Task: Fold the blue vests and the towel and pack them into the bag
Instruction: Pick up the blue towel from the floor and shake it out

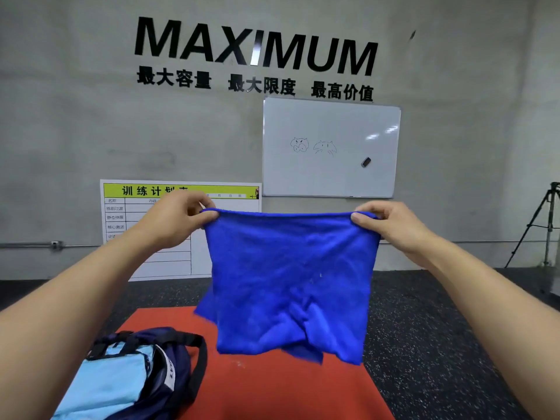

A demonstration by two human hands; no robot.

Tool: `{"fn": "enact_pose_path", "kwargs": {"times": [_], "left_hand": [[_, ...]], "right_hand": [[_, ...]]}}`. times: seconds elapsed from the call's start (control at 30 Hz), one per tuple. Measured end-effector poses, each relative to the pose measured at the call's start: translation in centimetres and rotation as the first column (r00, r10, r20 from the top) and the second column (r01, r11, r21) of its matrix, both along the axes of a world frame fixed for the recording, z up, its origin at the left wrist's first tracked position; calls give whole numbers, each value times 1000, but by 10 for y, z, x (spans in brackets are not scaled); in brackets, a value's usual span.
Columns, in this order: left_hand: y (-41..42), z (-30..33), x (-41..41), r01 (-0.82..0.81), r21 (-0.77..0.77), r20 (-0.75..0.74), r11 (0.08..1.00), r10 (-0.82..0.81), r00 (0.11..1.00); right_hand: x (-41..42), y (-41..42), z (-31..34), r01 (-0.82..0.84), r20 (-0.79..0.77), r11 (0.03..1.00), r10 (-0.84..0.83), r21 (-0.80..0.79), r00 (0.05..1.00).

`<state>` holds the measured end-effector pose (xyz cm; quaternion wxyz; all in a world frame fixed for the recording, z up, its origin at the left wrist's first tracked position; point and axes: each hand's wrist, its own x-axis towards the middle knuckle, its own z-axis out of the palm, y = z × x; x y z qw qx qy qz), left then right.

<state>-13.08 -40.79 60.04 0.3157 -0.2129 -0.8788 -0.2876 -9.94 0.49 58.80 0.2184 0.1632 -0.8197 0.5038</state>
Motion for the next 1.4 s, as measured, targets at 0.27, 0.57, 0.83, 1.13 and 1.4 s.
{"fn": "enact_pose_path", "kwargs": {"times": [0.27, 0.57, 0.83, 1.13, 1.4], "left_hand": [[-3, 6, -4, -13, 103, -18, 995, 15, 1000], [8, -31, -73, 65, 460, 213, 886, -181, 960], [2, -37, -169, -4, 438, 249, 899, -117, 961], [16, -19, -179, 126, 502, 5, 855, -149, 989], [2, -43, -93, 150, 451, -21, 880, -157, 987]], "right_hand": [[-9, 4, 15, 74, -27, 996, -76, -48, 997], [-88, -12, -12, 62, 106, 977, -41, -206, 993], [-192, -20, -29, 98, 197, 963, -48, -250, 979], [-207, -24, -19, 56, -138, 950, -103, -306, 985], [-113, -20, -49, 18, -93, 974, -40, -227, 995]]}}
